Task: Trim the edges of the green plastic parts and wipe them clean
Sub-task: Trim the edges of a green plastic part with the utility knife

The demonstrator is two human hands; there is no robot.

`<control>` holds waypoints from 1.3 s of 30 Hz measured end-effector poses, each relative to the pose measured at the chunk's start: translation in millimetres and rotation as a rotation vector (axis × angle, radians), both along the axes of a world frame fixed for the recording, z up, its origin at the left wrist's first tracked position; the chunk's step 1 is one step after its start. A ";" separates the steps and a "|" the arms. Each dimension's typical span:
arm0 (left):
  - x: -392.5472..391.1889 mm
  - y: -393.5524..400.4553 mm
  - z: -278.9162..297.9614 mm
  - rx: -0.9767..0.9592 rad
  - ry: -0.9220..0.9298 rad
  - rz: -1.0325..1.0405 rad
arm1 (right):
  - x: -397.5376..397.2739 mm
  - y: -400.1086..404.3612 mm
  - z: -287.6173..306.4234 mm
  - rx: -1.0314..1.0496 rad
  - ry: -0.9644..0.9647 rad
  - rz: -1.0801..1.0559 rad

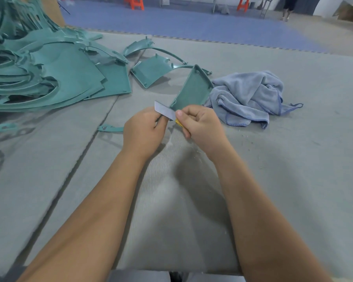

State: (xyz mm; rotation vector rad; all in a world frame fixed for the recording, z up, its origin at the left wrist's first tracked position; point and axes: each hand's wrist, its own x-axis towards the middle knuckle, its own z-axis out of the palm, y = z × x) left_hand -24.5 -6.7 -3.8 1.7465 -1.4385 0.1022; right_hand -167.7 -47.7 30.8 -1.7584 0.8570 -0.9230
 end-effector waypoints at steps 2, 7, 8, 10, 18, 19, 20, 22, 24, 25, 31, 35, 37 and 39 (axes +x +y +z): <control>0.0 1.8 0.3 0.004 0.017 -0.028 | 0.9 -2.8 -2.3 -0.052 0.019 -0.049; -0.6 3.2 0.8 -0.019 0.005 -0.054 | 1.8 -7.4 -5.0 -0.129 0.005 -0.142; 0.1 2.8 0.0 -0.017 -0.004 -0.062 | 0.9 -9.0 -3.3 -0.098 -0.052 -0.180; 0.5 2.3 -2.0 -0.014 -0.012 -0.068 | -3.0 -15.0 0.9 -0.069 -0.131 -0.246; -0.3 1.4 -0.4 -0.004 -0.016 -0.059 | -2.6 -12.5 0.9 -0.057 -0.237 -0.224; -0.2 1.2 -0.5 -0.008 -0.012 -0.057 | -1.9 -11.5 -1.0 -0.072 -0.203 -0.174; -0.2 1.0 -0.6 -0.011 -0.003 -0.057 | -0.8 -9.9 -3.1 -0.096 -0.147 -0.138; 0.2 0.7 -0.5 -0.013 0.015 -0.063 | 1.8 -7.6 -5.5 -0.155 -0.045 -0.128; 0.4 1.6 0.2 -0.013 0.011 -0.078 | 2.0 -10.0 -5.1 -0.144 -0.063 -0.173; 0.4 2.2 0.8 -0.016 0.009 -0.086 | 0.2 -12.6 -4.5 -0.097 -0.118 -0.201; -0.4 3.3 0.5 -0.015 0.013 -0.085 | -20.5 -25.7 -3.7 0.048 -0.362 -0.303; -0.9 3.1 0.9 -0.010 0.002 -0.062 | -14.5 -16.1 3.3 0.082 -0.440 -0.226; -0.8 2.5 0.4 -0.007 0.000 -0.043 | -7.4 -9.6 6.3 0.099 -0.398 -0.227; -0.9 1.8 -0.1 -0.003 -0.002 -0.029 | -0.4 -5.3 8.0 0.134 -0.404 -0.256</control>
